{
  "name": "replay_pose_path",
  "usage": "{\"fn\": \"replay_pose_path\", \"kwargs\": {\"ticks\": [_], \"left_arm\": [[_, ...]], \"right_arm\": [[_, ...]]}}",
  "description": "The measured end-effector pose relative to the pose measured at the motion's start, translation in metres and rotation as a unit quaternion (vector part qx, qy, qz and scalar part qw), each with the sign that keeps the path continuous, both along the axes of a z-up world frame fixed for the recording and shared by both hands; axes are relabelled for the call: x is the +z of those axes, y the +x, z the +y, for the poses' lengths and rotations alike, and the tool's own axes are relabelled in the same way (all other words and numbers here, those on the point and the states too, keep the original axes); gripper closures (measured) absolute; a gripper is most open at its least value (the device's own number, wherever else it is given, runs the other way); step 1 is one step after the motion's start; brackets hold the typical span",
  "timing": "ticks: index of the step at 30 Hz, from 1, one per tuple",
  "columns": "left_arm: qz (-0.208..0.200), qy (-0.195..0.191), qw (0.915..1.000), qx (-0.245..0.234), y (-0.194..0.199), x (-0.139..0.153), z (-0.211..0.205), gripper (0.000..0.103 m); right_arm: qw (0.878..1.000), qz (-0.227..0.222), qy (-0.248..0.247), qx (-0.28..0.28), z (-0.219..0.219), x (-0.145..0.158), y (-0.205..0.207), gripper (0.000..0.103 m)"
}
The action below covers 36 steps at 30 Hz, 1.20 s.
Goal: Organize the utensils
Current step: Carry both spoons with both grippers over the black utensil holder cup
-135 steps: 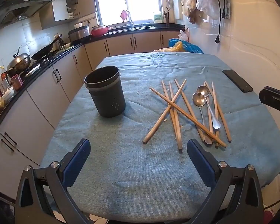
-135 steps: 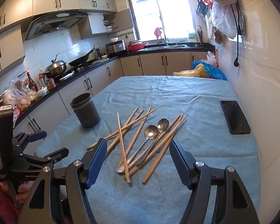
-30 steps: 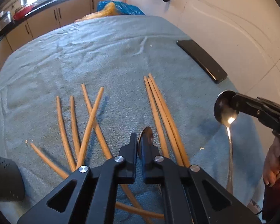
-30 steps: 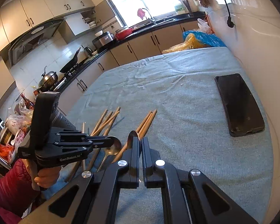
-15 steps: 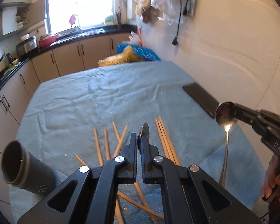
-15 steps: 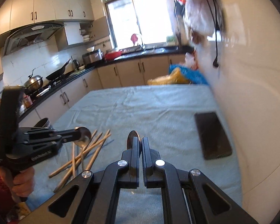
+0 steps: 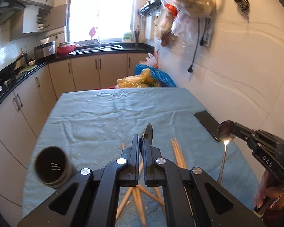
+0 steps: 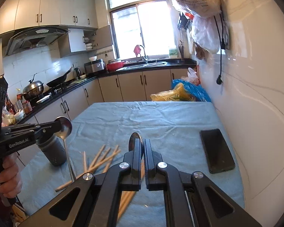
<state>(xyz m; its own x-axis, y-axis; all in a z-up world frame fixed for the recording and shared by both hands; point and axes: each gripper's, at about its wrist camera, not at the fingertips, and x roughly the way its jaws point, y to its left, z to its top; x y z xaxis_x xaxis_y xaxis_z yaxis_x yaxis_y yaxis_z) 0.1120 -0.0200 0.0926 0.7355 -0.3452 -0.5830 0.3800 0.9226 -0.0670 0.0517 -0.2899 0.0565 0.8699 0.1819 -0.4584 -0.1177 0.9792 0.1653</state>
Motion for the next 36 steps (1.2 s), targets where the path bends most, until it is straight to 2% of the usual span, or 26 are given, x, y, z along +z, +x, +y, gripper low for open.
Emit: {"fn": "replay_pose_path", "kwargs": {"ticks": [7, 12, 20, 27, 32, 36], "left_arm": [[-0.023, -0.023, 0.998, 0.054, 0.003, 0.03, 0.066, 0.1], [-0.042, -0.026, 0.994, 0.098, 0.01, 0.047, 0.113, 0.1], [-0.045, -0.03, 0.9866, 0.154, 0.038, 0.049, 0.176, 0.1], [-0.043, -0.03, 0.9817, 0.183, 0.057, 0.032, 0.197, 0.1], [-0.045, -0.004, 0.984, 0.173, 0.062, 0.013, 0.187, 0.1], [-0.042, 0.006, 0.9875, 0.152, 0.062, 0.001, 0.18, 0.1]], "right_arm": [[0.999, -0.011, -0.004, 0.039, 0.049, 0.022, 0.024, 0.1], [0.998, -0.023, -0.012, 0.064, 0.093, 0.039, 0.052, 0.1], [0.995, -0.046, -0.019, 0.089, 0.176, 0.062, 0.1, 0.1], [0.993, -0.058, -0.052, 0.091, 0.245, 0.049, 0.135, 0.1], [0.987, -0.061, -0.111, 0.097, 0.271, 0.022, 0.137, 0.1], [0.982, -0.061, -0.133, 0.116, 0.276, 0.007, 0.131, 0.1]]}}
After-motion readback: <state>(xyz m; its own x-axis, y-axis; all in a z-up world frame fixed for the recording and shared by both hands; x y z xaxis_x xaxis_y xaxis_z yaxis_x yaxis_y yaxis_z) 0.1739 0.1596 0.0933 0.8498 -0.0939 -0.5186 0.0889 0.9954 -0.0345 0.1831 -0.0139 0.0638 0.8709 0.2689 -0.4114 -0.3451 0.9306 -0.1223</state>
